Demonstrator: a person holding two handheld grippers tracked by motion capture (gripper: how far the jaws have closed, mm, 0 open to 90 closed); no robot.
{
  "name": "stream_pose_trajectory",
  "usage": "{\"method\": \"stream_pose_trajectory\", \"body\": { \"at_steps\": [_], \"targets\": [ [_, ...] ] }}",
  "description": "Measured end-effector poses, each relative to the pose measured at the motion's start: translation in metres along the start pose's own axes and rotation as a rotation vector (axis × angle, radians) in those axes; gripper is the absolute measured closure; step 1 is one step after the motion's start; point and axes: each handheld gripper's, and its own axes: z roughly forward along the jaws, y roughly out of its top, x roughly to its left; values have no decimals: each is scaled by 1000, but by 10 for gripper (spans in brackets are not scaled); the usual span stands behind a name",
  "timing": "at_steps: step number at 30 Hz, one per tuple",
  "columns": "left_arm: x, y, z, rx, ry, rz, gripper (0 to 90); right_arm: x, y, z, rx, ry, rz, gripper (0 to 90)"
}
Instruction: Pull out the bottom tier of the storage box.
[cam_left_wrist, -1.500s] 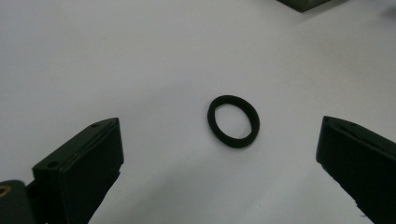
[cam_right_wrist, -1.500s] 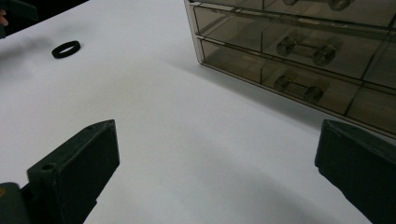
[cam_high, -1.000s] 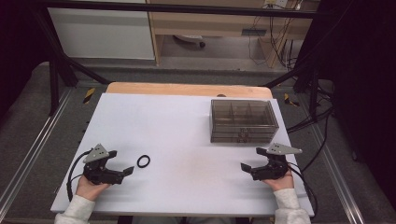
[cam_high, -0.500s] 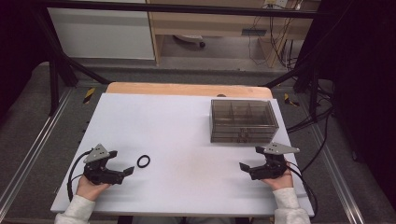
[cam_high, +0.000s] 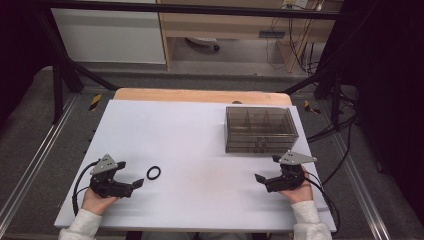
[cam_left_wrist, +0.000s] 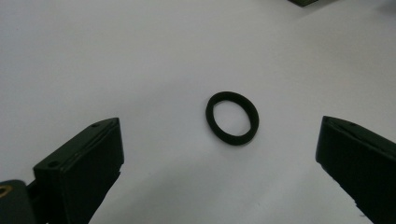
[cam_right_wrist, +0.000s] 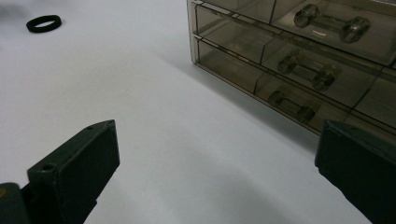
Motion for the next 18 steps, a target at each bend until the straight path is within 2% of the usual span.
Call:
{"method": "stream_pose_trajectory", "body": {
  "at_steps": [5,10,15,18],
  "targets": [
    [0,0,0,1,2,1,9,1,2,0,4,-6,-10,4],
    [0,0,1,4,3,1,9,2,4,1,12,-20,-44,6],
    [0,0,1,5,4,4,9,2,6,2,19,-21,-52,7],
    [0,0,2,5,4,5,9,3,8,2,29,-26,-72,9]
  ]
}}
